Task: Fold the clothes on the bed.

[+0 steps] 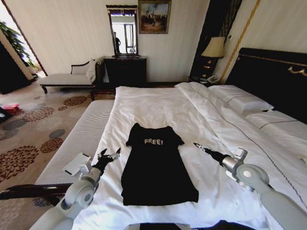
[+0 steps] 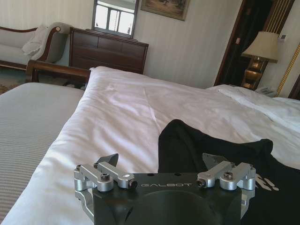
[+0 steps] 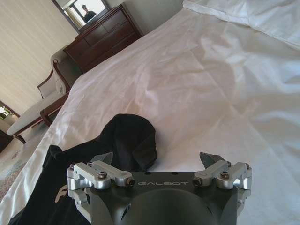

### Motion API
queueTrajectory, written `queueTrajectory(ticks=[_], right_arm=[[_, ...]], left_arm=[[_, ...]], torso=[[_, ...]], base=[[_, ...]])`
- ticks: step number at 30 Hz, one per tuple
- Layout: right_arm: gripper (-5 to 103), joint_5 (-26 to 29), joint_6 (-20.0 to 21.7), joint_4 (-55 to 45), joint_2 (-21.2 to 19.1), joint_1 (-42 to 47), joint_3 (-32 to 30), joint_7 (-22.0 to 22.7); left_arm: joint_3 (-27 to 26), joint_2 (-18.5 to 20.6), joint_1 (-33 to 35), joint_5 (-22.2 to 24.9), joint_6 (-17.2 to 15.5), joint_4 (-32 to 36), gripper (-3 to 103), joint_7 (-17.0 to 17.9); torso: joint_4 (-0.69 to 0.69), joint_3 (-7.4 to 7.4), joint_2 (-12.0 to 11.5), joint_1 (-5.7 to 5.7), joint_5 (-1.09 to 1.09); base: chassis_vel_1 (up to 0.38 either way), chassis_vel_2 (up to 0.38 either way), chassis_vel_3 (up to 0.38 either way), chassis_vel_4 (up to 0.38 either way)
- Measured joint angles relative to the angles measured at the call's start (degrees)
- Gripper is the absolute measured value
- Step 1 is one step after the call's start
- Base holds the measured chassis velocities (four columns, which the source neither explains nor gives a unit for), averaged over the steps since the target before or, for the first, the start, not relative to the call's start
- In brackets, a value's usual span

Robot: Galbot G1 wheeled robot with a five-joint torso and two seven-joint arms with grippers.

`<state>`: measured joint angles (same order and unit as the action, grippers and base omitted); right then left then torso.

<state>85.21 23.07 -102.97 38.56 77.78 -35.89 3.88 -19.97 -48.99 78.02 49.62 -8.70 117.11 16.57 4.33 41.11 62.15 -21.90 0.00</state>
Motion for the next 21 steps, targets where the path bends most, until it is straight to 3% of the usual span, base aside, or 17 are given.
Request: queueTrajectory(ticks=[7, 13, 21], right_arm=[[100, 0.73, 1.18, 4.19, 1.84, -7.98, 7.12, 0.43], [100, 1.71, 2.79, 10.23, 5.05, -17.44, 13.59, 1.74], [100, 1.18, 4.17, 15.32, 8.13, -23.43, 19.47, 2.35]], left_arm=[[3.32, 1.55, -4.98, -0.24, 0.13, -3.45, 100, -0.12], [2.7, 1.47, -4.3, -0.49, 0.19, -4.22, 100, -0.48], [2.3, 1.54, -4.37, -0.45, 0.27, -4.44, 100, -0.64]], torso=[[0.0, -0.01, 0.0, 0.0, 0.0], [-0.04, -0.01, 0.01, 0.0, 0.0], [-0.02, -0.01, 0.02, 0.01, -0.01]], base=[[0.0, 0.0, 0.0, 0.0], [0.0, 0.0, 0.0, 0.0], [0.0, 0.0, 0.0, 0.0]])
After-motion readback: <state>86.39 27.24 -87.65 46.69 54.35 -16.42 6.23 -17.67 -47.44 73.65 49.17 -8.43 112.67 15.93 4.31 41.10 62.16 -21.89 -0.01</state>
